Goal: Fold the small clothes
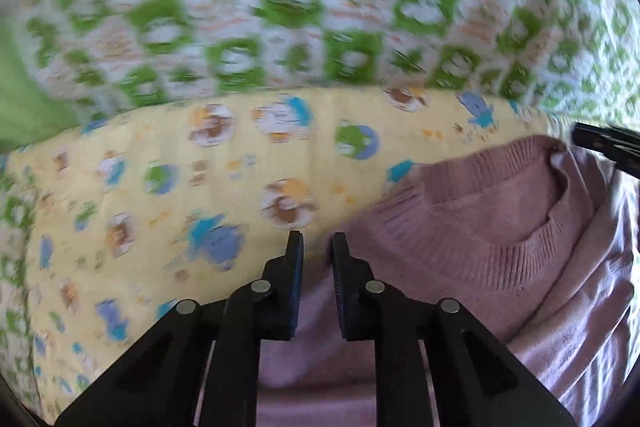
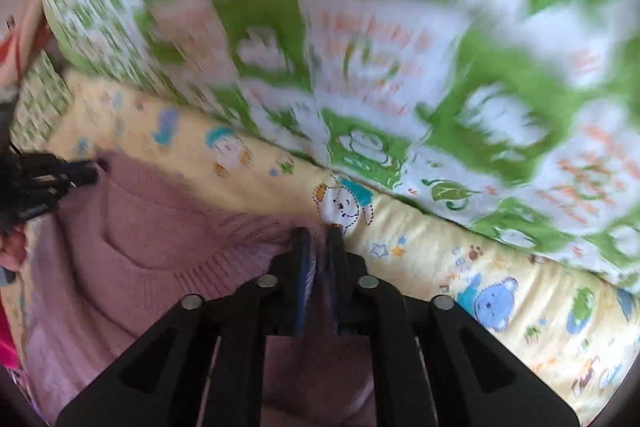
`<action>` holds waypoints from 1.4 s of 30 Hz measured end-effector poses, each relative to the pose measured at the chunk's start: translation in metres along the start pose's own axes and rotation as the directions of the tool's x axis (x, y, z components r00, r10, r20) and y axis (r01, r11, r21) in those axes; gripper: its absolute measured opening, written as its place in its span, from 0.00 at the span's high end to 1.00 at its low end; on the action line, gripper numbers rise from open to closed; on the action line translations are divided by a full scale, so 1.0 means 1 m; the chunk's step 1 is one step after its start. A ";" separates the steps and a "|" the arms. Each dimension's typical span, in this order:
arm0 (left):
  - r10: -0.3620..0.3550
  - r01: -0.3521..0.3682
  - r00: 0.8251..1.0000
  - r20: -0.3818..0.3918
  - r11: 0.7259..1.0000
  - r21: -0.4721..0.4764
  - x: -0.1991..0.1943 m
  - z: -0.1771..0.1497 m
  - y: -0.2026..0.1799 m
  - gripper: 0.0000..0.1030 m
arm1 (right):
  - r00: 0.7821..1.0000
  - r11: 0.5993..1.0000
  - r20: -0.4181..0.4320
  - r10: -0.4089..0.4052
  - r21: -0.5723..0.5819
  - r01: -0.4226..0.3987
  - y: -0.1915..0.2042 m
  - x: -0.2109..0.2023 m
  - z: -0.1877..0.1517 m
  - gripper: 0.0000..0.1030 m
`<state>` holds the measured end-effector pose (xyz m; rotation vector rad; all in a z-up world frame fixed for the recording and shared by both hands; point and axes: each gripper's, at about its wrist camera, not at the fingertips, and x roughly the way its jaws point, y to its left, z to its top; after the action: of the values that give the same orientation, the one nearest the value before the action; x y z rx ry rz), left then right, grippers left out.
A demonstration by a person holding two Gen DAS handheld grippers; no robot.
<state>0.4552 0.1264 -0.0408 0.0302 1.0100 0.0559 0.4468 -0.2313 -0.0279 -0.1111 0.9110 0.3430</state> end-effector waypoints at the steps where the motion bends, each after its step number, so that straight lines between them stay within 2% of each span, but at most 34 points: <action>1: 0.001 -0.001 1.000 0.000 1.000 -0.020 -0.006 -0.003 0.006 0.85 | 1.000 1.000 0.016 -0.018 0.023 0.017 -0.002 -0.011 -0.001 0.81; 4: -0.016 0.016 1.000 0.005 0.998 -0.062 -0.033 -0.026 0.018 0.84 | 0.998 0.996 0.065 0.005 0.087 -0.010 -0.010 -0.052 -0.016 0.81; 7: -0.027 0.028 1.000 0.010 0.997 -0.075 -0.059 -0.060 0.023 0.83 | 0.997 0.992 0.072 0.011 0.121 -0.020 -0.008 -0.091 -0.052 0.77; 11: -0.056 0.054 0.998 -0.027 0.995 -0.081 -0.088 -0.134 0.011 0.83 | 1.000 0.990 0.019 0.013 0.143 -0.016 0.002 -0.116 -0.106 0.70; 13: -0.055 0.051 0.997 -0.049 0.995 -0.085 -0.103 -0.165 0.002 0.82 | 1.000 0.986 -0.010 0.003 0.168 -0.001 0.007 -0.126 -0.137 0.69; 15: -0.083 0.072 0.993 -0.085 0.991 -0.115 -0.112 -0.199 0.000 0.77 | 1.000 0.978 -0.028 -0.002 0.209 0.007 0.007 -0.137 -0.163 0.69; 17: -0.092 0.079 0.991 -0.094 0.988 -0.132 -0.132 -0.238 -0.008 0.76 | 0.999 0.967 -0.048 -0.006 0.254 0.018 0.008 -0.146 -0.188 0.68; 19: -0.105 0.089 0.989 -0.101 0.984 -0.153 -0.145 -0.262 -0.008 0.72 | 0.998 0.958 -0.059 -0.015 0.286 0.031 0.011 -0.156 -0.211 0.68; 28: -0.130 0.105 0.982 -0.137 0.978 -0.182 -0.182 -0.334 -0.005 0.57 | 0.994 0.888 -0.078 -0.076 0.448 0.103 0.021 -0.209 -0.301 0.64; 30: -0.146 0.118 0.979 -0.143 0.975 -0.188 -0.189 -0.346 -0.003 0.56 | 0.993 0.881 -0.080 -0.088 0.458 0.115 0.026 -0.223 -0.318 0.63; 33: -0.164 0.132 0.973 -0.165 0.974 -0.184 -0.195 -0.363 -0.002 0.49 | 0.992 0.877 -0.086 -0.096 0.465 0.125 0.035 -0.237 -0.337 0.62; 40: -0.222 0.191 0.948 -0.230 0.970 -0.149 -0.206 -0.405 -0.004 0.46 | 0.988 0.863 -0.112 -0.104 0.483 0.145 0.048 -0.266 -0.379 0.60; 42: -0.260 0.231 0.932 -0.252 0.963 -0.139 -0.209 -0.420 -0.008 0.46 | 0.989 0.858 -0.102 -0.103 0.494 0.140 0.054 -0.272 -0.389 0.59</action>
<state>-0.0110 0.1056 -0.0876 -0.2079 1.2743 -0.1190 -0.0183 -0.3400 -0.0486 0.3011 1.0341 -0.0255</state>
